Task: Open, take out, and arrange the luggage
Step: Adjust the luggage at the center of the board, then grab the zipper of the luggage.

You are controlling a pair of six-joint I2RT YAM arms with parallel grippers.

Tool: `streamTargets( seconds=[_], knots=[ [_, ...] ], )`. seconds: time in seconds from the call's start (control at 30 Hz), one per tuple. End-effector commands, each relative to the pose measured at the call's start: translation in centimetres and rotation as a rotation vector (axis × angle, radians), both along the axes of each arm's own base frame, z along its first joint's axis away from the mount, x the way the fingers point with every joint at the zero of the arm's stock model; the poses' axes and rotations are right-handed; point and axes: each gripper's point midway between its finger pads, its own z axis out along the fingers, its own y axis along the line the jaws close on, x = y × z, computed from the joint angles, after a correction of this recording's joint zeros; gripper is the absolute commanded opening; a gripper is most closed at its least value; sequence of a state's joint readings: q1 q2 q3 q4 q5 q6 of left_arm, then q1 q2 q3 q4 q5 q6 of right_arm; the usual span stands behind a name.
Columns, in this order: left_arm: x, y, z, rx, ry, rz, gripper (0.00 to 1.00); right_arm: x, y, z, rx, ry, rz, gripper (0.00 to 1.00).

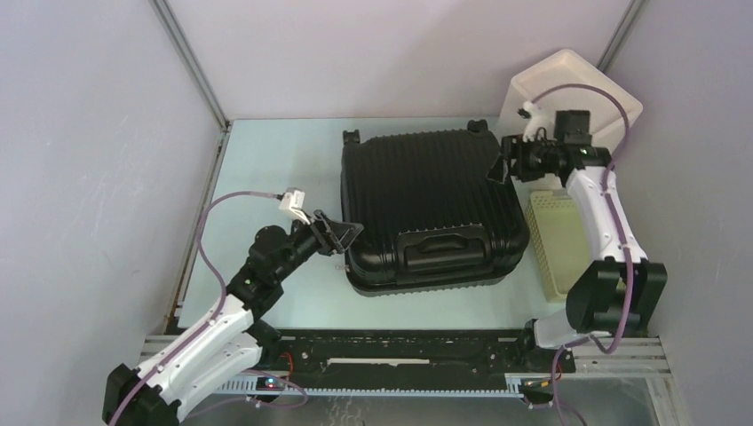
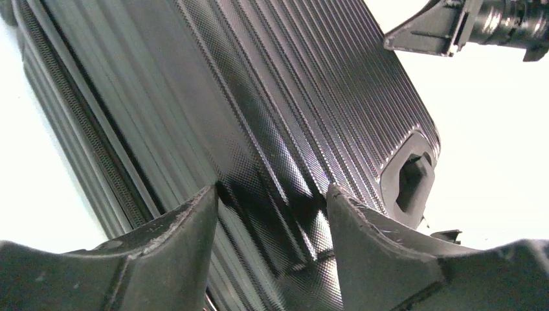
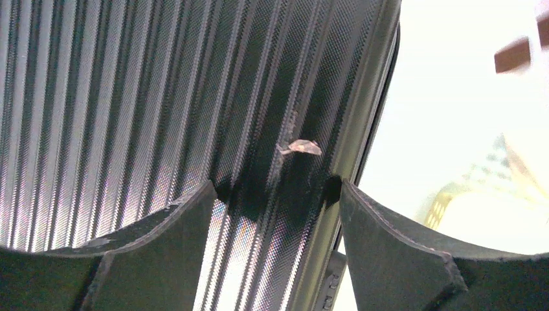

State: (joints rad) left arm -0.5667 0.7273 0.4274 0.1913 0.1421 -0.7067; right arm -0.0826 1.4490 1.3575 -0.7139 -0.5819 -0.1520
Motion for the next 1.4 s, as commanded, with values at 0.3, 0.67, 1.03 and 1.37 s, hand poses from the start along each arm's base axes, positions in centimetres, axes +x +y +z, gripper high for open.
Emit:
streamTargets(
  seconds=[0.3, 0.67, 1.03, 1.37],
  knots=[
    [-1.9, -4.4, 1.9, -0.149, -0.027, -0.242, 0.66, 0.2, 6.7, 10.4, -0.138, -0.255, 0.318, 0.77],
    [-3.1, -5.2, 4.5, -0.016, -0.246, -0.299, 0.68, -20.7, 10.7, 8.1, -0.014, -0.644, 1.027, 0.81],
    [-8.0, -0.5, 2.8, -0.006, -0.644, -0.247, 0.93, -21.4, 9.5, 2.6, -0.192, -0.653, 1.17, 0.97],
    [-6.1, -1.2, -3.2, 0.15, -0.536, -0.246, 1.0, -17.0, 8.4, -0.3, -0.438, -0.584, 1.219, 0.94]
  ],
)
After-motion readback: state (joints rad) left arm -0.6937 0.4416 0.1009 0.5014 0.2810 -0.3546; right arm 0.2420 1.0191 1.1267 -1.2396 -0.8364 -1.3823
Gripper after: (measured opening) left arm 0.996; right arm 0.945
